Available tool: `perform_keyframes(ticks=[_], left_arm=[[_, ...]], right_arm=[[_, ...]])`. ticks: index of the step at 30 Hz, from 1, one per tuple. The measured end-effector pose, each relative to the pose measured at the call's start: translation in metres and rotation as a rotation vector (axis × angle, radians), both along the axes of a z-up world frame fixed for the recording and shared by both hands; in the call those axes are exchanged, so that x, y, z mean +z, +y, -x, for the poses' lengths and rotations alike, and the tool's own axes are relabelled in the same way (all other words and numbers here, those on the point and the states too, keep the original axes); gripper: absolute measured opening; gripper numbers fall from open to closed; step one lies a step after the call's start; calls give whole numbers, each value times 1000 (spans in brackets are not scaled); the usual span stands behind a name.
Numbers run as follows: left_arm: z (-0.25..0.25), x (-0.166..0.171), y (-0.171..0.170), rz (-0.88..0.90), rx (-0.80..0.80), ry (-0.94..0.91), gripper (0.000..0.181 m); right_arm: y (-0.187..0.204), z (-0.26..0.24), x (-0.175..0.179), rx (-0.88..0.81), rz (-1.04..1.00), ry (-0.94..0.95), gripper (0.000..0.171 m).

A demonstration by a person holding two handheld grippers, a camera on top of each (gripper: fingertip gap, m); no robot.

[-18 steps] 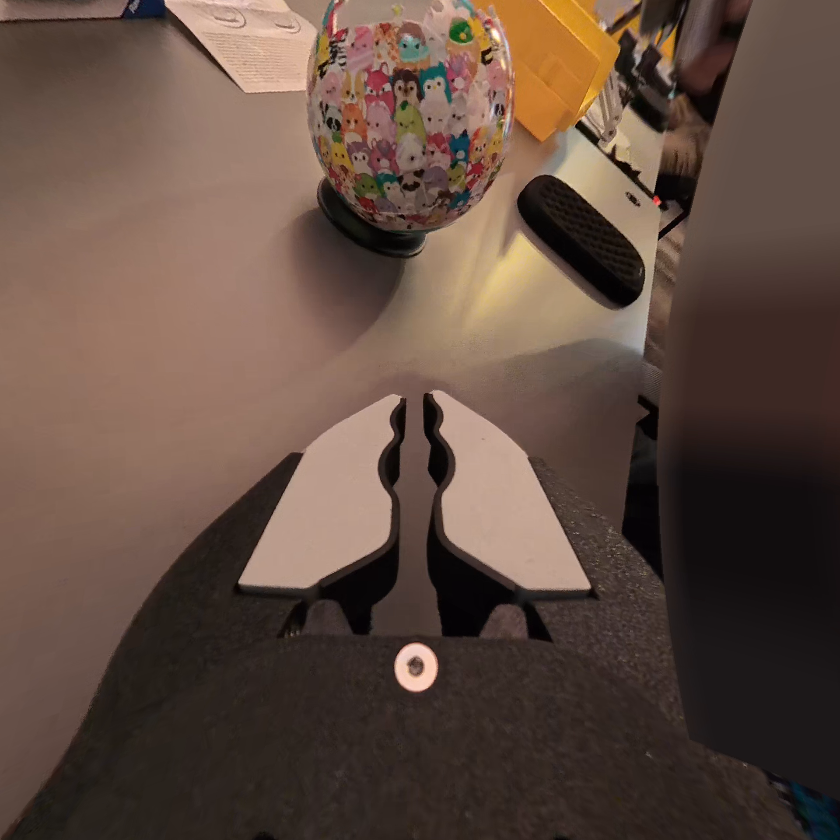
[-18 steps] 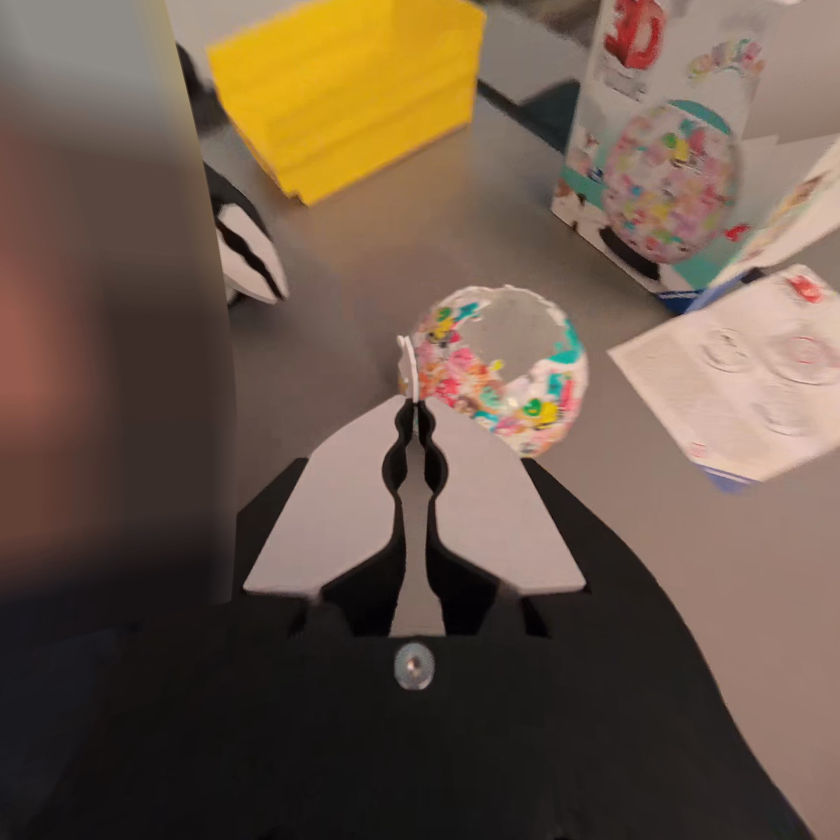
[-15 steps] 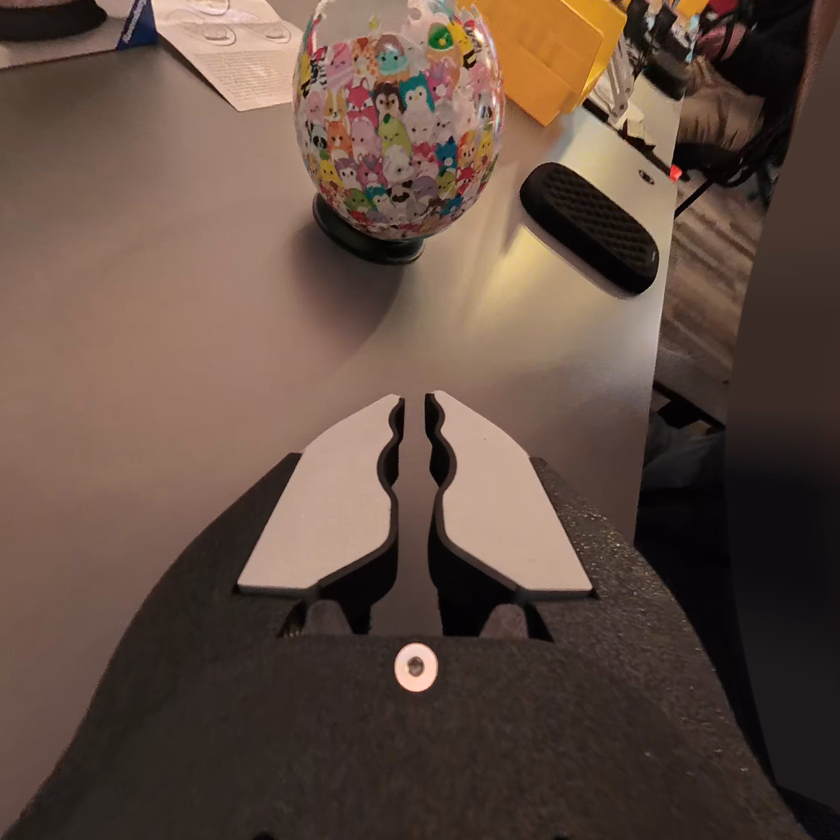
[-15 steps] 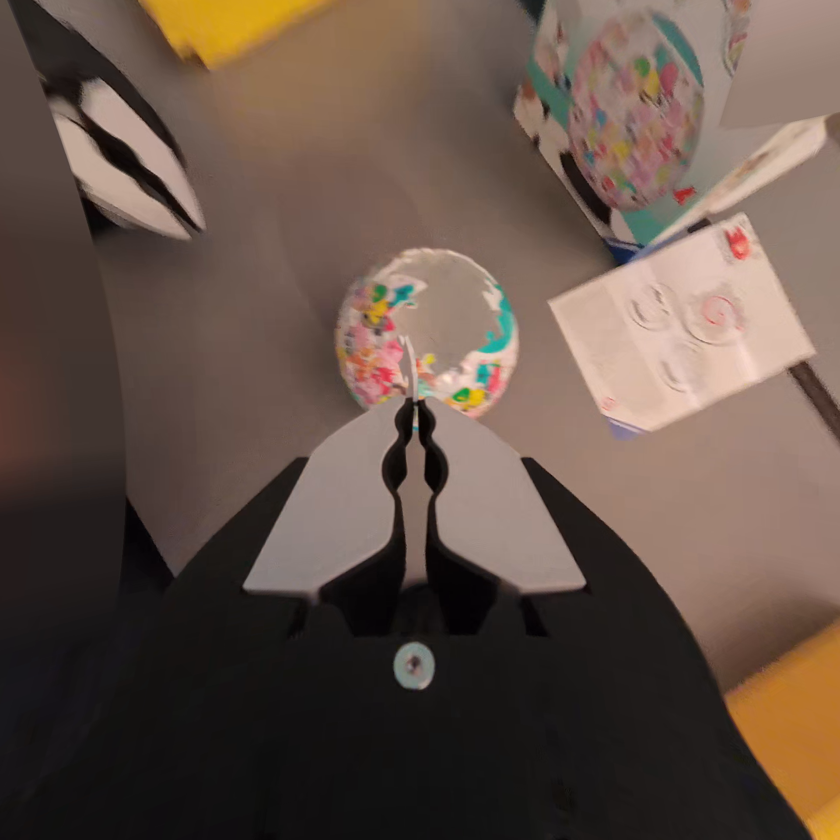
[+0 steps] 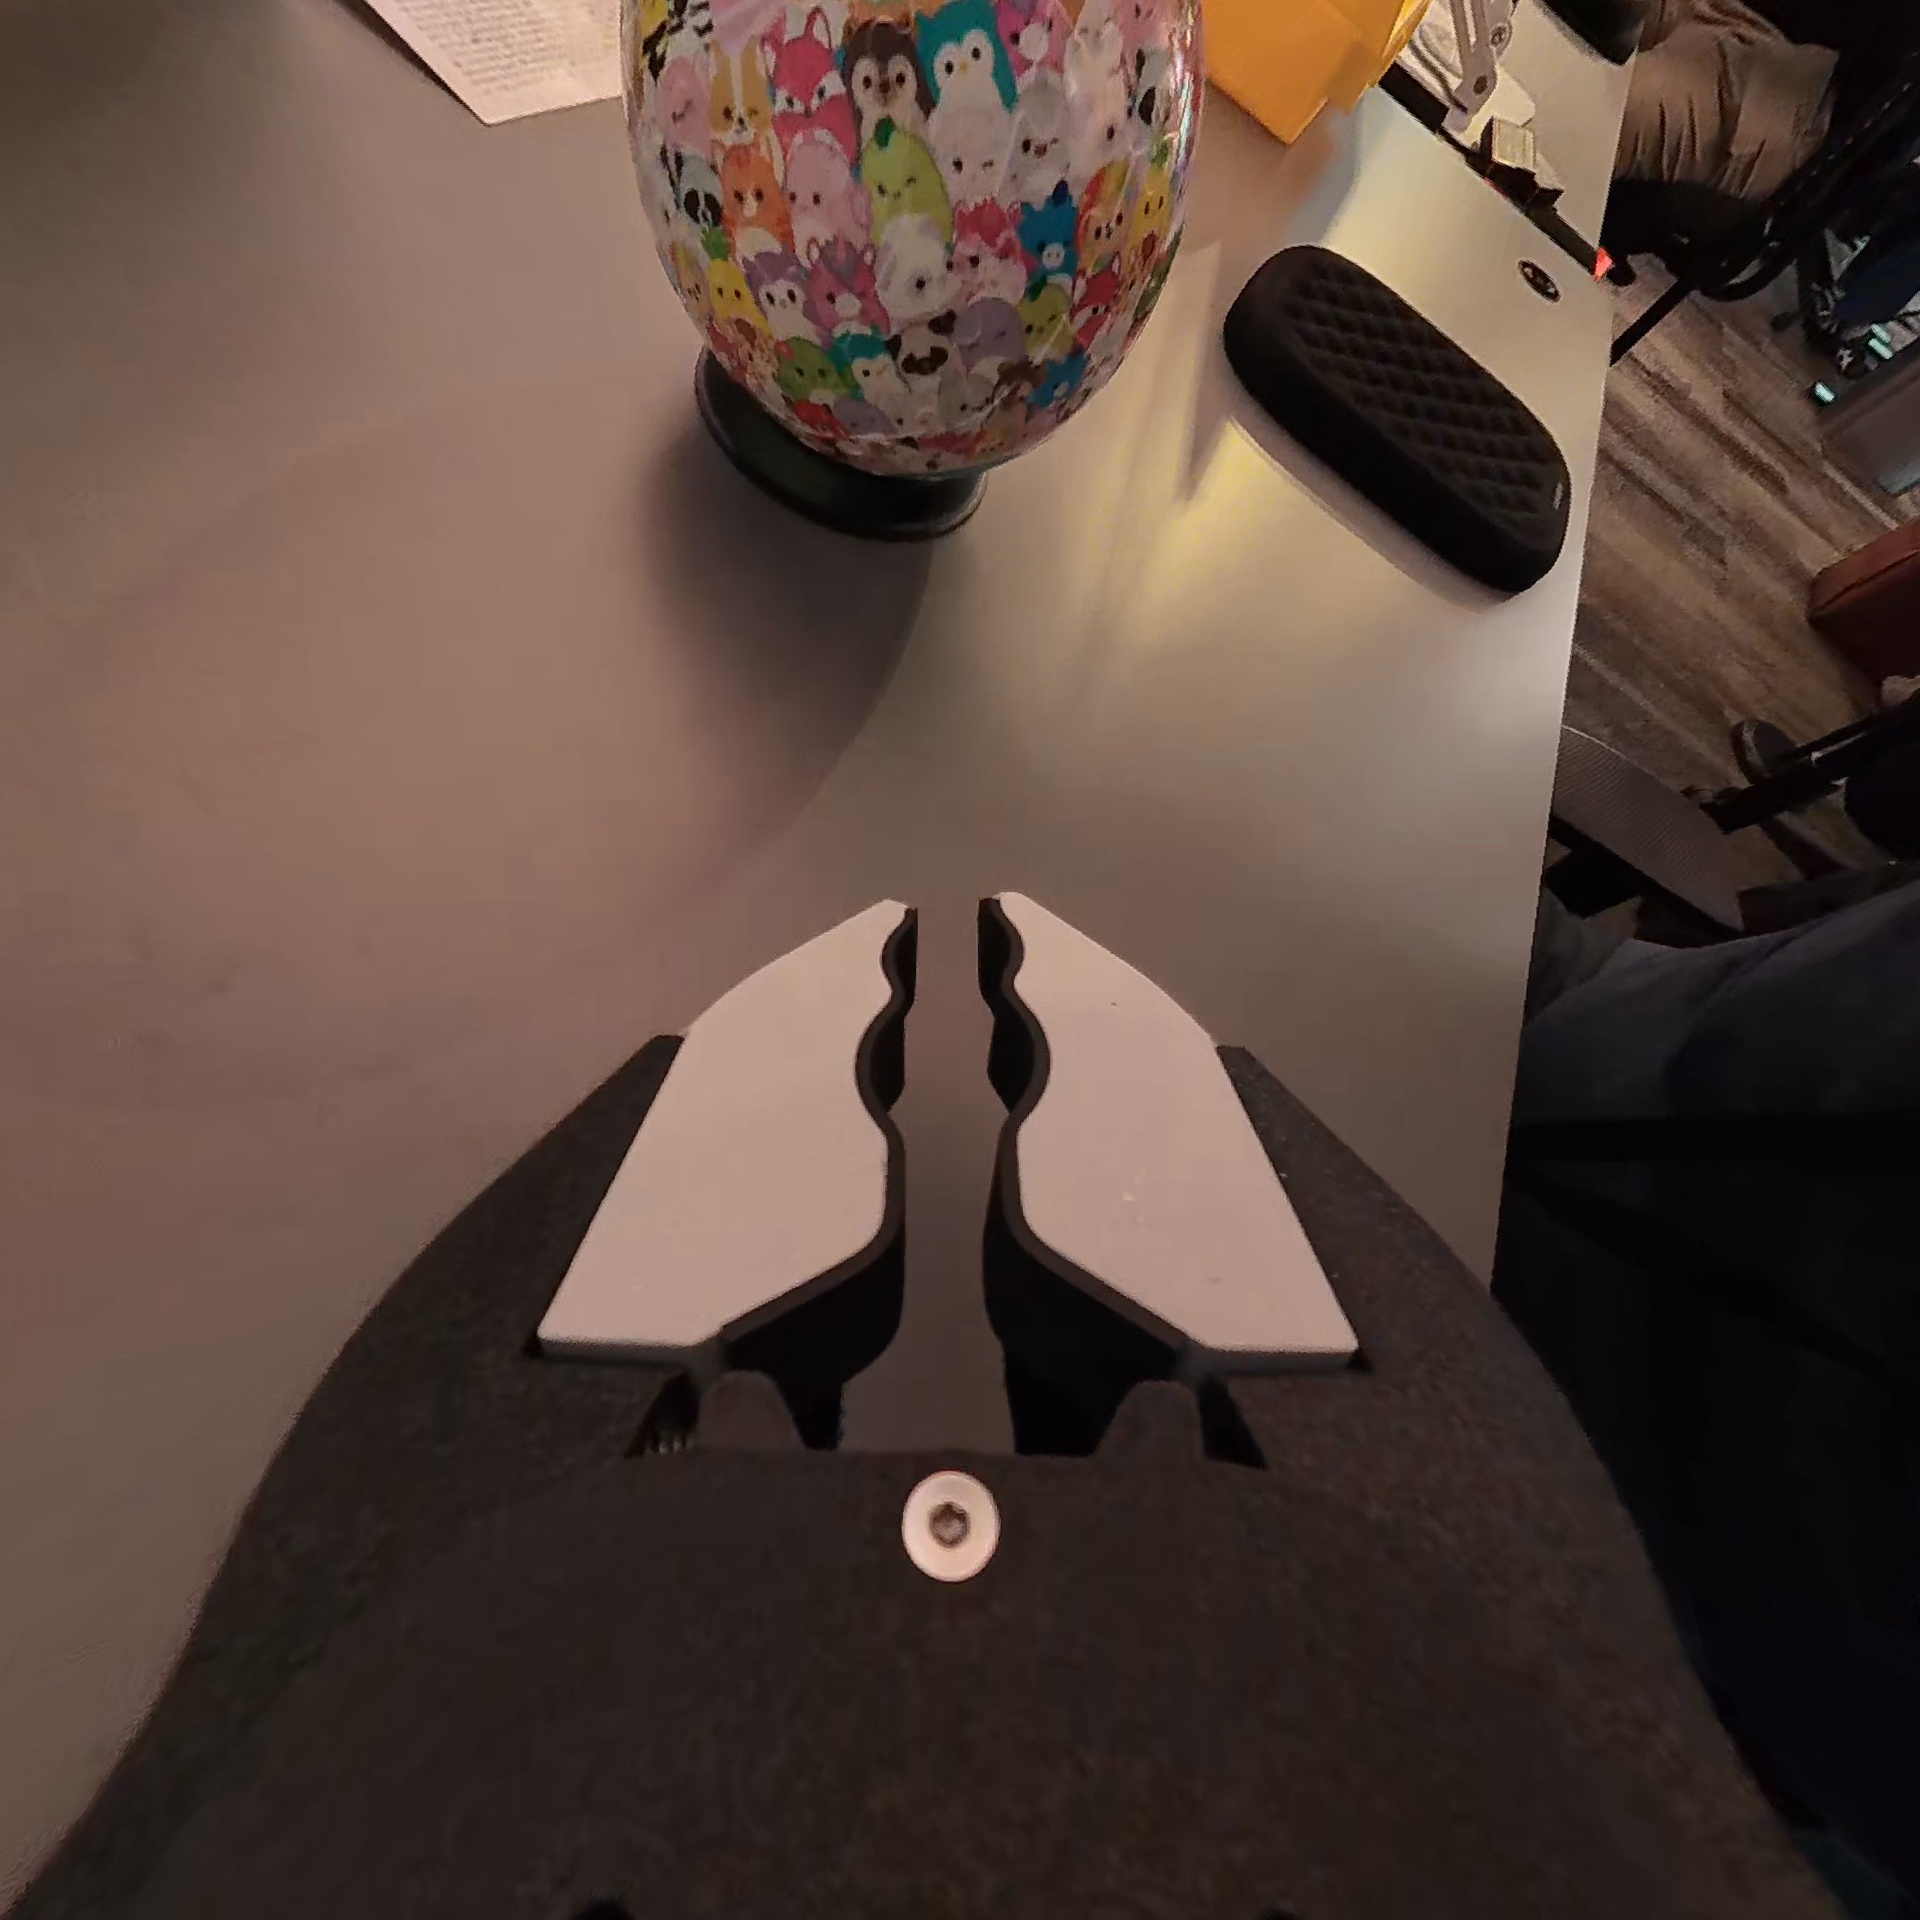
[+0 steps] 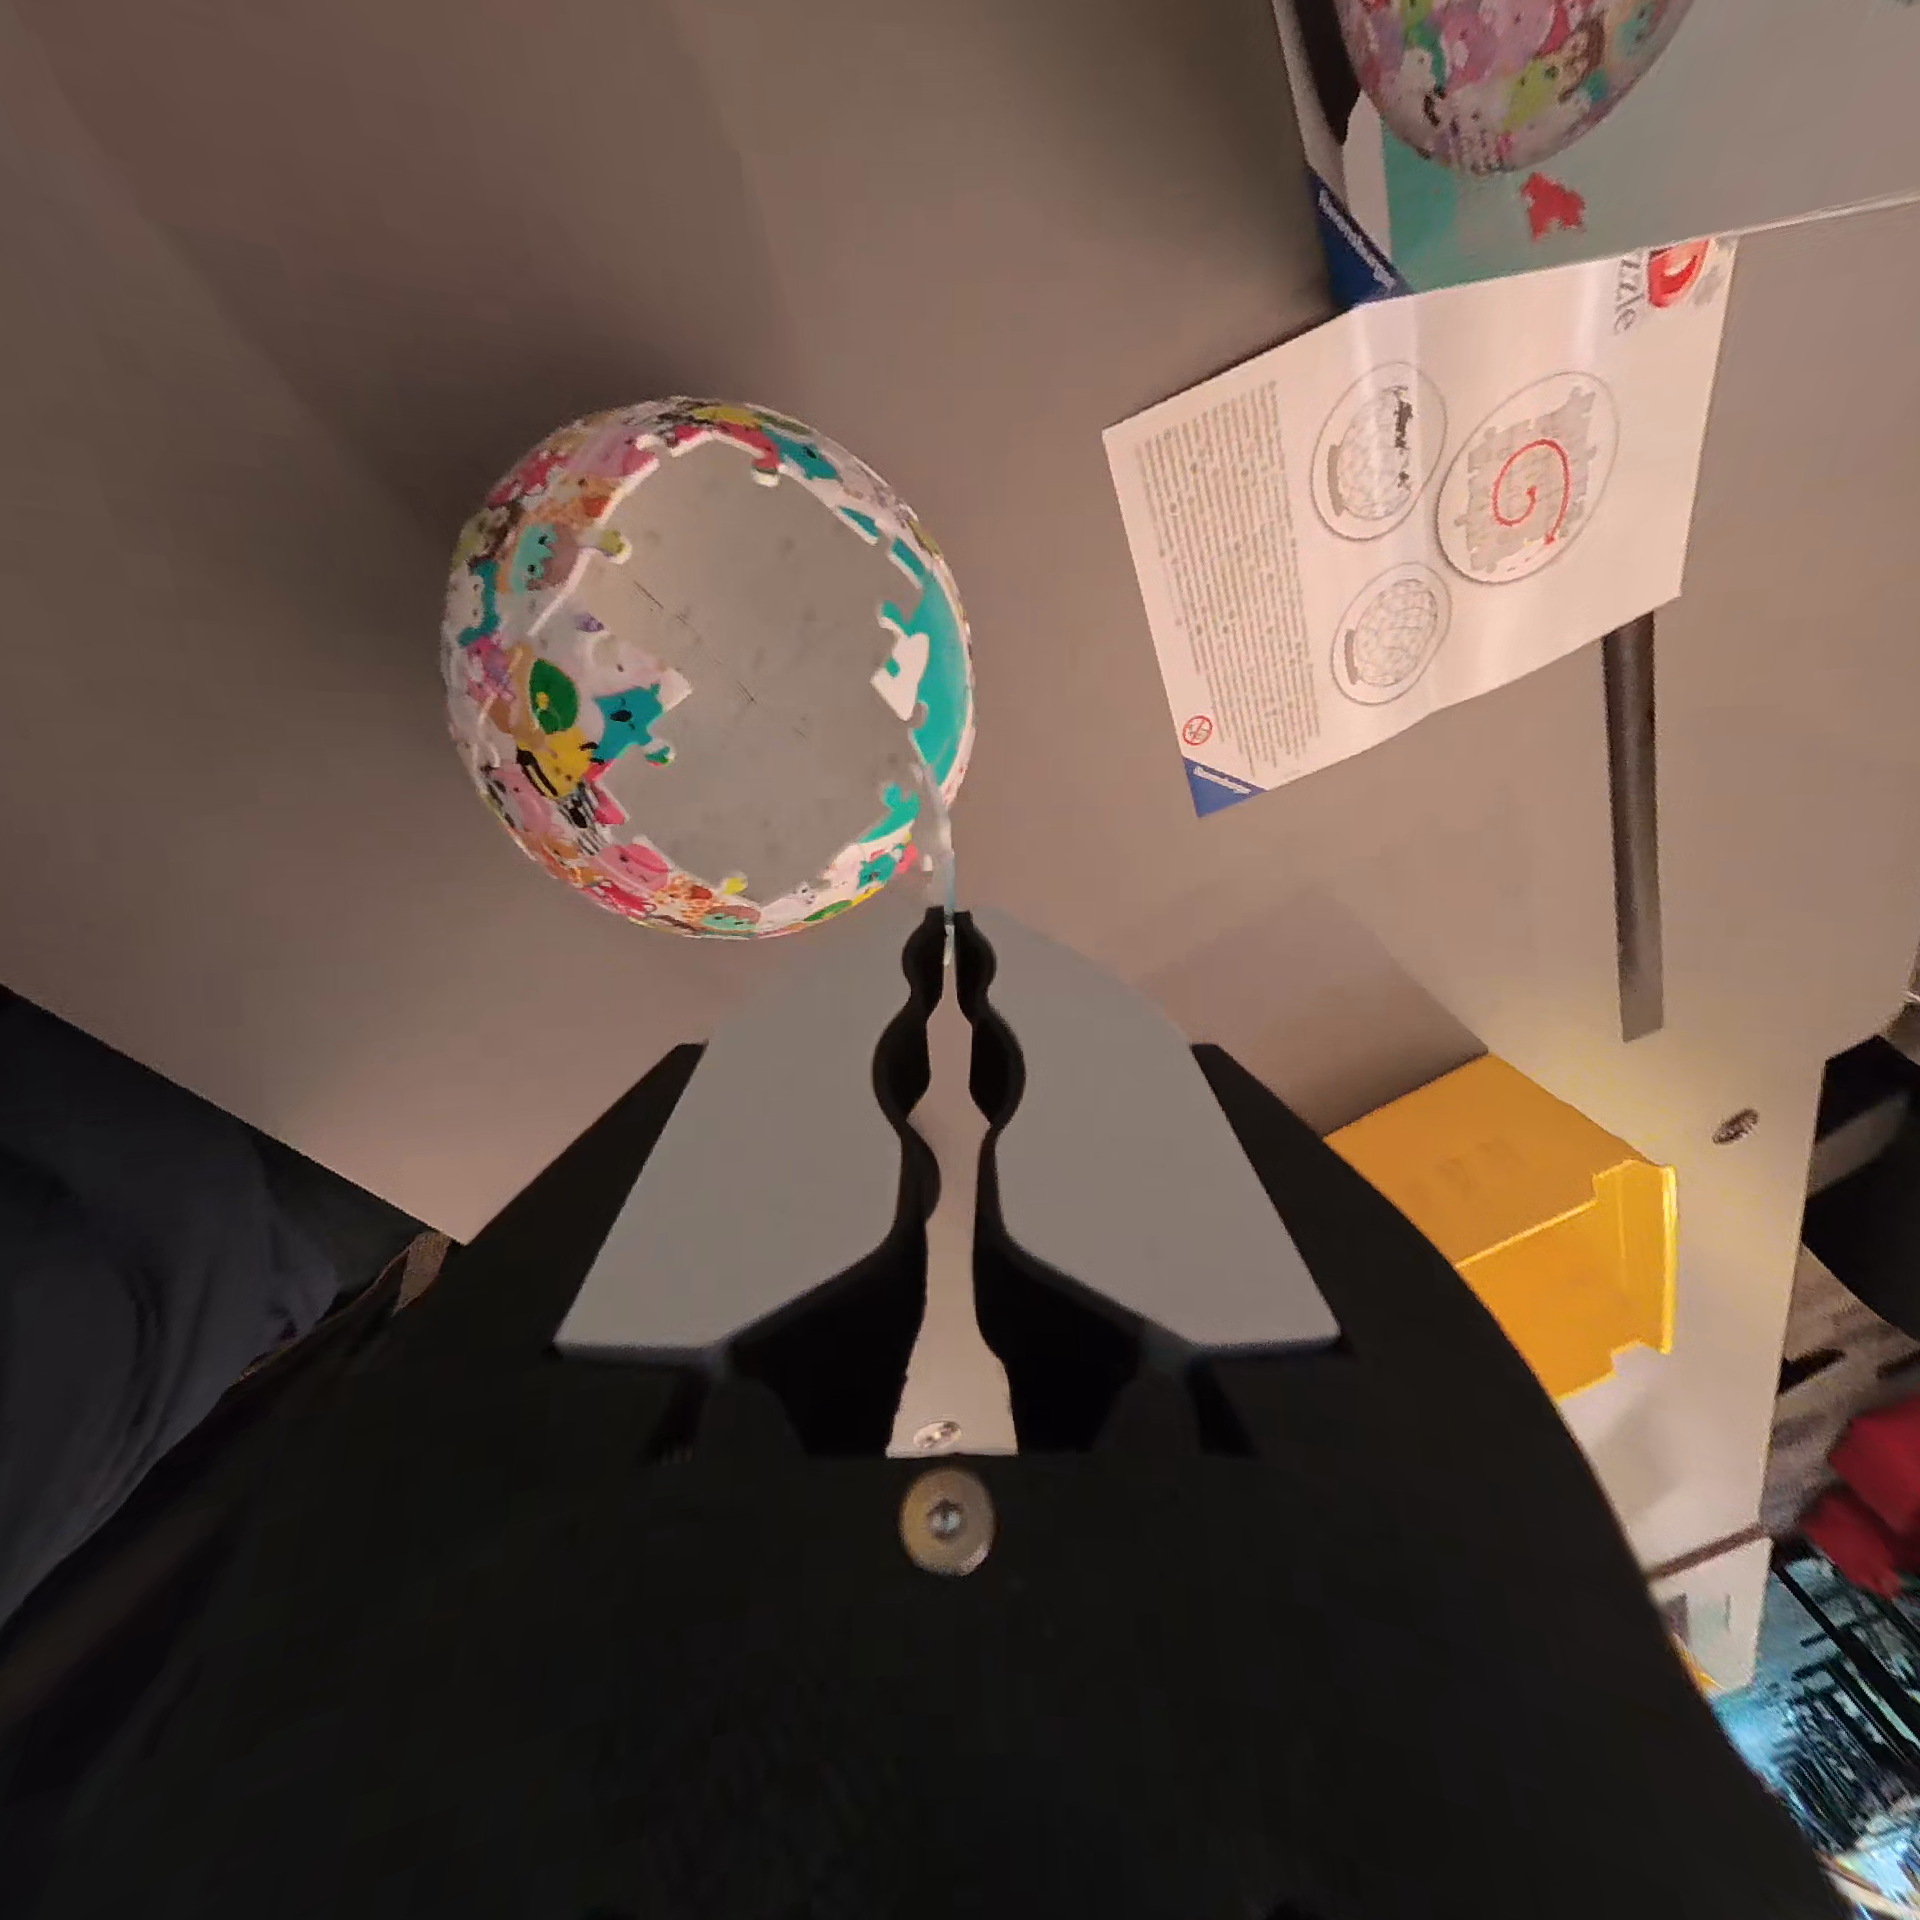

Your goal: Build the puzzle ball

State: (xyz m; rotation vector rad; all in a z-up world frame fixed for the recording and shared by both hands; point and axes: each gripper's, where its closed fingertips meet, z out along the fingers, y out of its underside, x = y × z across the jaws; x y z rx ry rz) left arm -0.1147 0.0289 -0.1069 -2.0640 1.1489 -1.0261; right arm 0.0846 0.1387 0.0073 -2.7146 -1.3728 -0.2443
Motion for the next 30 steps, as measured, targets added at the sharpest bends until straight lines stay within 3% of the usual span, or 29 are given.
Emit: perform_keyframes(ticks=[5, 20, 30], left_arm=[[2, -15, -4, 34, -15, 39, 11], [4, -11, -9, 33, -38, -1, 10], [4, -11, -9, 40, -40, -6, 9]], right_arm=[[-1, 2, -2, -21, 8, 30, 3], [1, 6, -9, -67, 36, -8, 3], [0, 16, -3, -90, -107, -103, 3]])
